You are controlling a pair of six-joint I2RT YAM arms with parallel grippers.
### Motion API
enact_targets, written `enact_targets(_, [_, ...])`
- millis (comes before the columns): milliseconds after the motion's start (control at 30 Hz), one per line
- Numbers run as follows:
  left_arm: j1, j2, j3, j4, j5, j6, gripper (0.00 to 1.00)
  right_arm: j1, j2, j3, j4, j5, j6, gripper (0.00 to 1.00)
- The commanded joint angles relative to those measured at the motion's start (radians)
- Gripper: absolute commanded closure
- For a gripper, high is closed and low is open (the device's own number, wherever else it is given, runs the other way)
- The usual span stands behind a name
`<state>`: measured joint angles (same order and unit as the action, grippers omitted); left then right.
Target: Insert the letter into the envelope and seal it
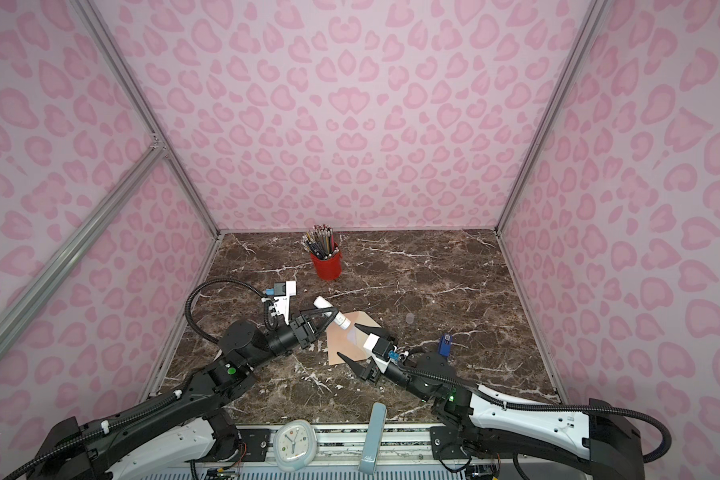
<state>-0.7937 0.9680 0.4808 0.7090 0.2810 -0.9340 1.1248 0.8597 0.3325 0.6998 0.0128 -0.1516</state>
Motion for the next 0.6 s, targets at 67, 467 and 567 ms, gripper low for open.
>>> enact_targets(67, [0.001, 0.045, 0.026, 0.129, 0.063, -0.110, 0.96, -0.029, 0.028, -0.027, 0.173, 0.052, -0.026, 0.26])
enact_targets(467, [-0.001, 0.130, 0.028, 0.244, 0.101, -0.196, 0.96, -0.103, 0.113, 0.016, 0.240, -0.029, -0.011, 0.33])
enact_targets(567, [-0.001, 0.160, 0.036, 0.271, 0.115, -0.212, 0.96, -0.110, 0.141, 0.034, 0.253, -0.038, -0.013, 0.35])
